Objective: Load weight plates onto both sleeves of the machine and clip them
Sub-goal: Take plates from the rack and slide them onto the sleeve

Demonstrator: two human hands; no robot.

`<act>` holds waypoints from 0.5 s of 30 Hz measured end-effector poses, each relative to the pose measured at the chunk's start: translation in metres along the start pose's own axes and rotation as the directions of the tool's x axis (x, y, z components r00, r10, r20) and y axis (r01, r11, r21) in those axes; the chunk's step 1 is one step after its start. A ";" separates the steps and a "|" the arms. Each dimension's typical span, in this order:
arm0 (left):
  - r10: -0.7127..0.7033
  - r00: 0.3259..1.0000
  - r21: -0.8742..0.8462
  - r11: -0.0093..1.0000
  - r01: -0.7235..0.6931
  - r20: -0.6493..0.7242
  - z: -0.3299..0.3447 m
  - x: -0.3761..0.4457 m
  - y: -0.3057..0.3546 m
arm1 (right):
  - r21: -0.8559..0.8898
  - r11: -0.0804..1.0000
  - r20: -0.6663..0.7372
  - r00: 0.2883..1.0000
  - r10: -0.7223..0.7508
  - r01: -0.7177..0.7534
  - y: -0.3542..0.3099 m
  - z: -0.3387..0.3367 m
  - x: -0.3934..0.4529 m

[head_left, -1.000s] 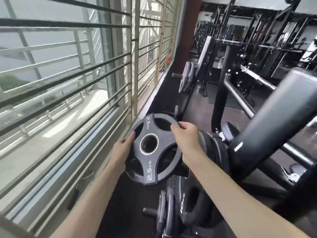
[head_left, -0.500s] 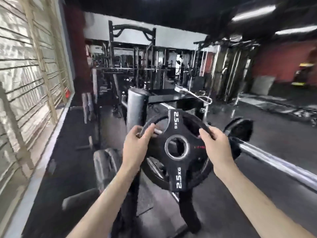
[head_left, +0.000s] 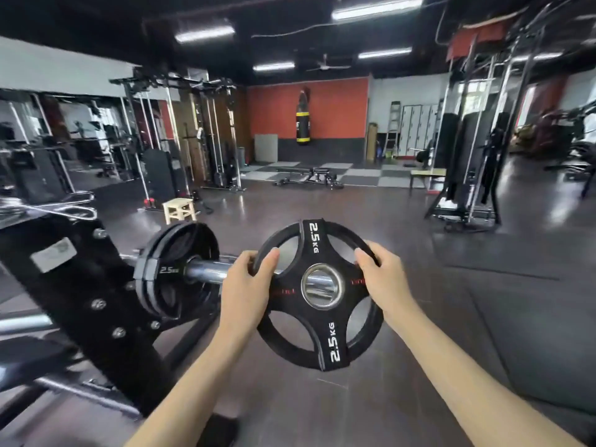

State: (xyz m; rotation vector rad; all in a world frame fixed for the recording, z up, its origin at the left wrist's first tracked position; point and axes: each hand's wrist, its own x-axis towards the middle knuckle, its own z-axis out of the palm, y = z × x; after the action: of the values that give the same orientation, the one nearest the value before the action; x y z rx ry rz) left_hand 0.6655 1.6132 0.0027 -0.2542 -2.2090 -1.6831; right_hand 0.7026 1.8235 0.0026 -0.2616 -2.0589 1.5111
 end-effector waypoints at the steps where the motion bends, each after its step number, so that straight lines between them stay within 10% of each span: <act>1: 0.009 1.000 -0.002 1.000 -0.009 0.028 0.018 -0.001 0.004 | 0.000 0.999 -0.020 0.999 0.033 -0.033 0.009 -0.015 0.003; 15: 0.022 0.994 0.300 0.953 -0.054 0.107 0.095 0.013 0.012 | 0.002 0.978 0.108 0.972 0.206 -0.208 0.087 -0.033 0.052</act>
State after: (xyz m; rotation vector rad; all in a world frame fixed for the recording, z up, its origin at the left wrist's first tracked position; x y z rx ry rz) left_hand 0.6420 1.7063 -0.0041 -0.3065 -2.4807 -1.3129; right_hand 0.6634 1.9047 -0.0537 -0.4092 -2.1603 1.6950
